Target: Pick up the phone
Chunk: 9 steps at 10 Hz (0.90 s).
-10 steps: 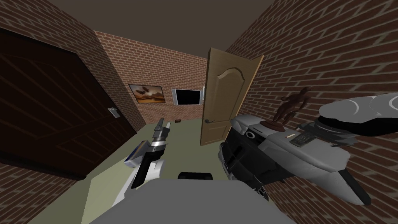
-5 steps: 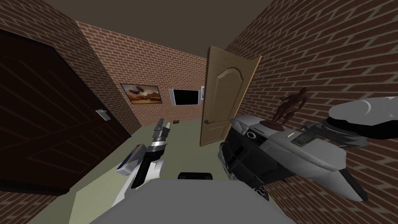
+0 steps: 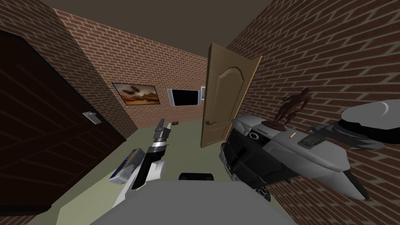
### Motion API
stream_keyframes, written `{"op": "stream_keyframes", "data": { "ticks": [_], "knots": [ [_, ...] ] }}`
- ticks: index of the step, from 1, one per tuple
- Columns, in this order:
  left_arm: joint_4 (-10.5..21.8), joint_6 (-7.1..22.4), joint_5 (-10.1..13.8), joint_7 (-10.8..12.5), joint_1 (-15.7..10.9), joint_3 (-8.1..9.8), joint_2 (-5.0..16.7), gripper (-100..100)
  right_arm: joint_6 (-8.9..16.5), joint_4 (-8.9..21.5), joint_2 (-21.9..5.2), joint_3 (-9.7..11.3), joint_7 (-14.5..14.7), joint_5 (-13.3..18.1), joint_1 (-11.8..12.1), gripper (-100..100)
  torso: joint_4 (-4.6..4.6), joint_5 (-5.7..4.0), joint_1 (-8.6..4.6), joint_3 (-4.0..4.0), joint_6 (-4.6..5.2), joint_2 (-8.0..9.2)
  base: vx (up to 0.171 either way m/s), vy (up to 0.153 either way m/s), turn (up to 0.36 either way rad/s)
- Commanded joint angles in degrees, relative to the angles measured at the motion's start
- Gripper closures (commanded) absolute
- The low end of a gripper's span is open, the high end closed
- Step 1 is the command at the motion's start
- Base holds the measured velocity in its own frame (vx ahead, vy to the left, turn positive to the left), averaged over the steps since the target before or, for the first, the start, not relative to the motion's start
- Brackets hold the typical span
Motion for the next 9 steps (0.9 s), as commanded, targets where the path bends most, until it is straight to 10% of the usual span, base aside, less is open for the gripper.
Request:
{"op": "stream_keyframes", "data": {
  "ticks": [1, 4, 5, 9],
  "knots": [
    [0.0, 0.0, 0.0, 0.0, 0.0, 0.0, 0.0, 0, 0.5, 0.1, 0.2, 0.4, 2.9, -0.8, 0.0, -100, 0.0, 0.0, 0.0, 0.0, 0.0, 0.0, 0.073, 0.1, 0.005],
    [0.0, 0.0, 0.0, 0.0, 0.0, 0.01, 0.0, 0, 0.5, 0.1, 0.2, 0.4, 4.4, -0.8, 0.0, -100, 0.08, -0.1, -0.51, 0.2, -0.06, 0.35, 0.001, 0.001, 0.008],
    [0.0, 0.0, 0.0, 0.0, 0.0, 0.01, 0.0, 0, 0.5, 0.1, 0.2, 0.4, 4.6, -0.8, 0.0, 100, 0.08, -0.11, -0.52, 0.21, -0.07, 0.36, -0.002, -0.001, -0.021],
    [0.0, 0.0, 0.0, 0.0, 0.0, 0.01, 0.0, 0, 0.5, 0.0, 0.3, 0.5, 4.6, -0.8, 0.0, 100, 0.12, -0.07, -0.48, 0.22, -0.06, 0.36, -0.001, 0.0, 0.006]
  ]
}}
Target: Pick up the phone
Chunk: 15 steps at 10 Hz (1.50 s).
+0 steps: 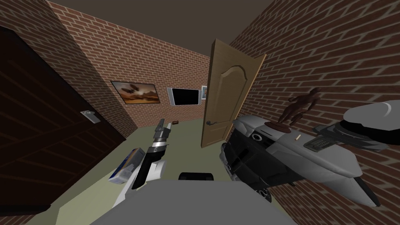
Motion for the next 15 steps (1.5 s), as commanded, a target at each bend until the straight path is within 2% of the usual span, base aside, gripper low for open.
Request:
{"op": "stream_keyframes", "data": {
  "ticks": [1, 2, 3, 5, 6, 7, 9, 10, 11, 12, 14, 15],
  "knots": [
    [0.0, 0.0, 0.0, 0.0, 0.0, 0.0, 0.0, 0, 0.0, 0.0, 0.0, 0.0, 0.0, 0.0, 0.0, 0, 0.0, 0.0, 0.0, 0.0, 0.0, 0.0, 0.0, 0.0, 0.0],
    [0.0, 0.0, 0.0, 0.0, 0.0, 0.0, 0.0, 0, -2.5, -2.1, -2.1, -1.9, -2.9, 2.9, -0.3, 100, 0.0, 0.01, 0.01, 0.01, 0.0, 0.01, -0.13, -0.116, 0.249],
    [0.0, 0.0, 0.0, 0.0, 0.0, 0.0, 0.0, 0, -2.5, -2.1, -2.1, -1.9, -4.1, 3.8, -0.3, 100, 0.02, -0.02, -0.25, 0.1, -0.28, 0.24, -0.152, -0.179, 0.262],
    [0.0, 0.0, 0.0, 0.0, 0.0, 0.01, 0.0, 0, -2.5, -2.1, -2.1, -1.9, -7.1, 3.8, -0.3, 100, 0.11, -0.12, -0.44, 0.18, 0.1, 0.27, -0.032, -0.056, -0.021],
    [0.0, 0.0, 0.0, 0.0, 0.0, 0.0, 0.0, 0, -5.0, -4.2, -4.3, -3.7, -8.8, 6.6, -0.5, 100, 0.1, -0.1, -0.26, 0.15, 0.15, 0.19, -0.097, -0.102, 0.213],
    [0.0, 0.0, 0.0, 0.0, 0.0, 0.0, 0.0, 0, -5.0, -4.2, -4.3, -3.7, -10.7, 7.6, -0.5, 100, 0.04, -0.17, -0.34, 0.13, -0.27, 0.25, -0.124, -0.141, 0.227],
    [0.0, 0.0, 0.0, 0.0, 0.0, 0.01, 0.0, 0, -5.0, -4.2, -4.3, -3.7, -14.1, 7.6, -0.5, 100, 0.05, -0.24, -0.39, 0.1, -0.04, 0.16, -0.045, -0.037, 0.002],
    [0.0, 0.0, 0.0, 0.0, 0.0, 0.0, 0.0, 0, -5.0, -4.2, -4.3, -3.7, -14.5, 7.6, -0.5, 100, 0.04, -0.21, -0.23, 0.05, -0.01, 0.07, 0.005, 0.013, -0.024],
    [0.0, 0.0, 0.0, 0.0, 0.0, 0.0, 0.0, 0, -7.5, -6.3, -6.4, -5.6, -16.8, 10.4, -0.7, 100, 0.01, -0.18, -0.11, -0.01, -0.02, -0.04, -0.117, -0.086, 0.25],
    [0.0, 0.0, 0.0, 0.0, 0.0, 0.0, 0.0, 0, -7.5, -6.3, -6.4, -5.6, -18.1, 11.4, -0.7, 100, -0.01, -0.2, -0.27, 0.05, -0.28, 0.14, -0.148, -0.123, 0.229],
    [0.0, 0.0, 0.0, 0.0, 0.0, 0.01, 0.0, 0, -7.5, -6.3, -6.4, -5.6, -21.3, 11.4, -0.7, 100, 0.03, -0.27, -0.41, 0.09, 0.03, 0.16, -0.04, -0.05, -0.007],
    [0.0, 0.0, 0.0, 0.0, 0.0, 0.01, 0.0, 0, -7.5, -6.3, -6.4, -5.6, -21.9, 11.4, -0.7, 100, 0.0, -0.25, -0.3, 0.01, 0.05, 0.02, 0.011, 0.003, -0.021]
  ]
}}
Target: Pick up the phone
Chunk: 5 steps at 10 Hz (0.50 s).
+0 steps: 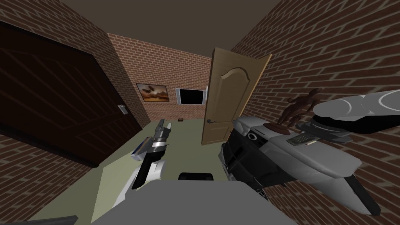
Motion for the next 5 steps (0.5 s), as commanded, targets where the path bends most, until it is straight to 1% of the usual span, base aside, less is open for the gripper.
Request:
{"op": "stream_keyframes", "data": {
  "ticks": [1, 2, 3, 4, 5],
  "knots": [
    [0.0, 0.0, 0.0, 0.0, 0.0, 0.0, 0.0, 0, -2.5, -2.1, -2.1, -1.9, -2.9, 2.9, -0.1, 100, 0.0, 0.0, 0.0, 0.0, 0.0, 0.0, -0.111, -0.104, 0.231],
    [0.0, 0.0, 0.0, 0.0, 0.0, 0.0, 0.0, 0, -2.5, -2.1, -2.1, -1.9, -4.4, 3.8, -0.1, 100, -0.01, 0.01, -0.19, 0.07, -0.22, 0.19, -0.138, -0.136, 0.213],
    [0.0, 0.0, 0.0, 0.0, 0.0, 0.0, 0.0, 0, -2.5, -2.1, -2.1, -1.9, -6.0, 3.8, -0.1, 100, 0.02, -0.06, -0.35, 0.13, -0.07, 0.27, -0.073, -0.058, 0.047],
    [0.0, 0.0, 0.0, 0.0, 0.0, 0.0, 0.0, 0, -2.5, -2.1, -2.1, -1.9, -7.6, 3.8, -0.1, 100, 0.02, -0.07, -0.26, 0.11, 0.04, 0.21, -0.024, -0.005, -0.026],
    [0.0, 0.0, 0.0, 0.0, 0.0, 0.0, 0.0, 0, -2.5, -2.1, -2.1, -1.9, -8.0, 3.8, -0.1, 100, 0.0, -0.03, -0.1, 0.05, 0.07, 0.11, 0.004, 0.013, -0.015]
  ]
}}
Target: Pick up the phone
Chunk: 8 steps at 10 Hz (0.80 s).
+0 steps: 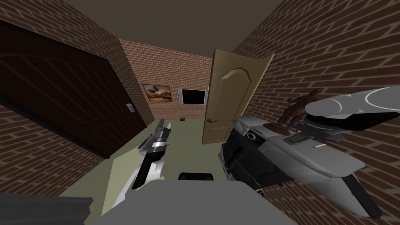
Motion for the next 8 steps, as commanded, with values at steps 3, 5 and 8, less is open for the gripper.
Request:
{"op": "stream_keyframes", "data": {
  "ticks": [3, 5, 8],
  "knots": [
    [0.0, 0.0, 0.0, 0.0, 0.0, 0.01, 0.0, 0, -2.5, -2.2, -2.1, -1.8, -6.0, 3.8, -0.2, 100, 0.03, -0.06, -0.36, 0.13, -0.1, 0.27, -0.113, -0.098, 0.171],
    [0.0, 0.0, 0.0, 0.0, 0.0, 0.0, 0.0, 0, -2.5, -2.2, -2.1, -1.8, -8.0, 3.8, -0.2, 100, 0.02, -0.06, -0.14, 0.08, 0.06, 0.14, -0.008, 0.006, -0.04],
    [0.0, 0.0, 0.0, 0.0, 0.0, 0.0, 0.0, 0, -5.1, -4.3, -4.3, -3.7, -13.7, 7.6, -0.4, 100, 0.03, -0.05, -0.29, 0.16, -0.06, 0.32, -0.116, -0.084, 0.168]
  ]
}}
